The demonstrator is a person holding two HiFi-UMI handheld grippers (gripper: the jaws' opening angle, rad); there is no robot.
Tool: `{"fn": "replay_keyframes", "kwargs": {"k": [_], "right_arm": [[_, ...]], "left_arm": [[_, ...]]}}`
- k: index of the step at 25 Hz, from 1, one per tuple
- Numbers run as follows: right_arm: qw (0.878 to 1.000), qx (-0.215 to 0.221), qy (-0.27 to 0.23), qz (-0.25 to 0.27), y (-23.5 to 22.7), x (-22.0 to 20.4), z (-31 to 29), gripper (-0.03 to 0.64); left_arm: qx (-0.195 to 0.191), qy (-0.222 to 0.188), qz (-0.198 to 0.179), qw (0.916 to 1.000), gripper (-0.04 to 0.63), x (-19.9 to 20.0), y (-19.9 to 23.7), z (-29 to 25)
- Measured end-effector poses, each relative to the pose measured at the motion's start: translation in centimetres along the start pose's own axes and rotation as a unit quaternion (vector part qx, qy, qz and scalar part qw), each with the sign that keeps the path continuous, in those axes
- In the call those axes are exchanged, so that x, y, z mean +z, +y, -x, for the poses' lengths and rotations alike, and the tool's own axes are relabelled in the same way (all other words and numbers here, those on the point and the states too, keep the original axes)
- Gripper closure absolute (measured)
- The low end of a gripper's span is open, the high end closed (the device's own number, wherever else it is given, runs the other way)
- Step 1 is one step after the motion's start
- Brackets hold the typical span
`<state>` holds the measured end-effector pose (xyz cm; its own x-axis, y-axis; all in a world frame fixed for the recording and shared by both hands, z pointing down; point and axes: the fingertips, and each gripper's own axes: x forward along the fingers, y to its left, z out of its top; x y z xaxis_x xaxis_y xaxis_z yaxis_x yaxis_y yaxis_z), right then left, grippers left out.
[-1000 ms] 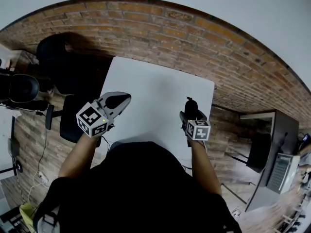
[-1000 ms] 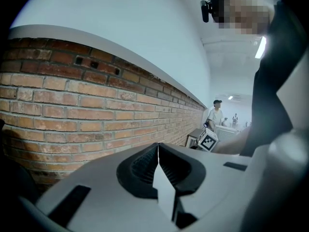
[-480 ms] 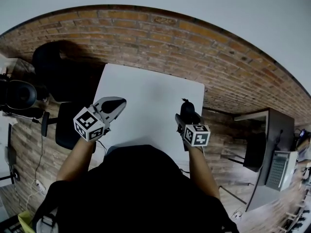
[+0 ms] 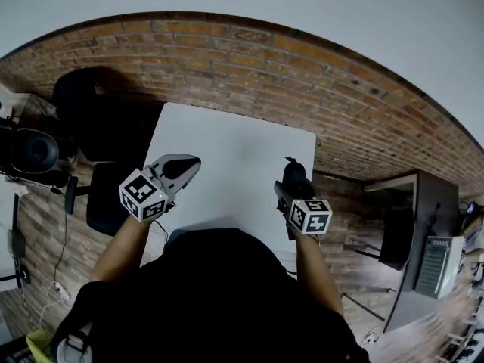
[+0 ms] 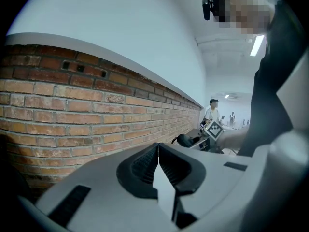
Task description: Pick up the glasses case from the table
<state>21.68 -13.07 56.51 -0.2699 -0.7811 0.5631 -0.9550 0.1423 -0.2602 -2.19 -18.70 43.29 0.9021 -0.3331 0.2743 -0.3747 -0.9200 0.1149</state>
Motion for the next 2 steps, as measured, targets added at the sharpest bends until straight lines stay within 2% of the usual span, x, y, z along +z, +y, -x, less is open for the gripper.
{"fn": "replay_keyframes", "kwargs": {"k": [2], "right_arm": [[1.000,0.001,-0.003,0.000,0.08,0.07,0.64,0.255]], "left_arm": [[-0.001,-0.001,0.000,1.0000,0.583,0.02,-0.37,-0.10]]}}
